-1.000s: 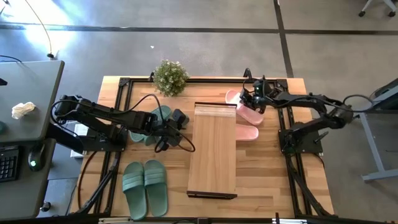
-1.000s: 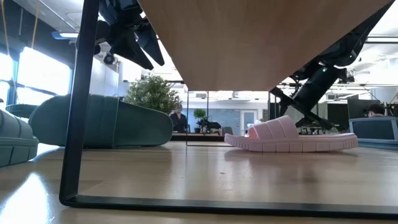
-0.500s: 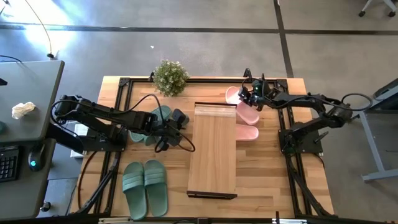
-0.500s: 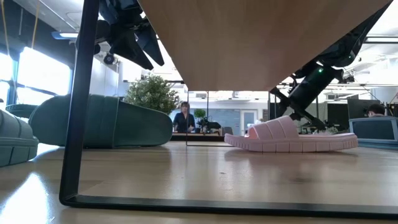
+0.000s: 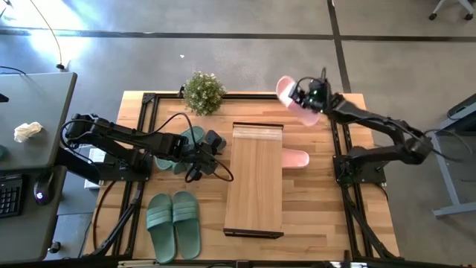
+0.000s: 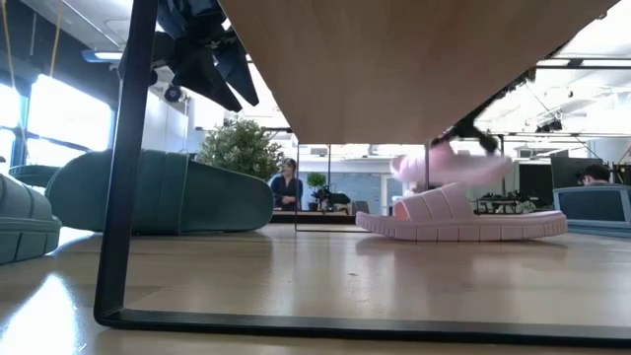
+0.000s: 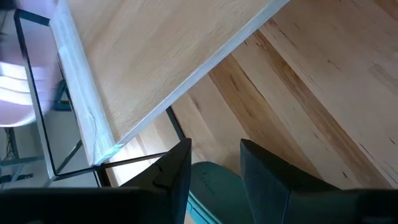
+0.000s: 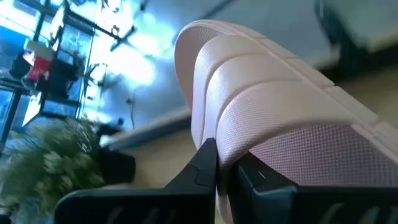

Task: Pick and place slides into the shelf
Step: Put the pink slipper under the shelf

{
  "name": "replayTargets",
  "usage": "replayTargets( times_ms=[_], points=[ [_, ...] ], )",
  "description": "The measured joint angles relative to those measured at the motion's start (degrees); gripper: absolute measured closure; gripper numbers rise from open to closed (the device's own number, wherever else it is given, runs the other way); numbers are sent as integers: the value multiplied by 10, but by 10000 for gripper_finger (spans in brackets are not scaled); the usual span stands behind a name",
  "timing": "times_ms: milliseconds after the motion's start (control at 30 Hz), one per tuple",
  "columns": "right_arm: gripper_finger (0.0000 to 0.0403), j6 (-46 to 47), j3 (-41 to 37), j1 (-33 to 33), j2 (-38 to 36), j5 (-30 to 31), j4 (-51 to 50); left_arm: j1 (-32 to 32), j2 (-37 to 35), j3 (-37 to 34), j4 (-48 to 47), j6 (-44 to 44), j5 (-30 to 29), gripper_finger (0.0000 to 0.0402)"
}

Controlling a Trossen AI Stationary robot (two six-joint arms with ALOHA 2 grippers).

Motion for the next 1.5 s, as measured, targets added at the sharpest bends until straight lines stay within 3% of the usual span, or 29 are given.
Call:
replayTargets(
  times_ms=[200,367,700,833,1033,1500],
  points=[
    [402,-110,157,-8,-45,24,-155,0,0,0,-5,0,0,280],
    [402,-162,299,-8,-46,-40,-337,0,0,0,-4,0,0,280],
    [403,-187,492,33,-45,-159,-702,0,0,0,-3,2,1,280],
    [403,-139,542,69,-46,-164,-838,0,0,0,-3,11,7,280],
    [403,-89,514,151,-67,-187,-835,0,0,0,-2,9,7,280],
    [403,66,216,370,-109,-232,-776,0,0,0,11,-6,7,280]
  ],
)
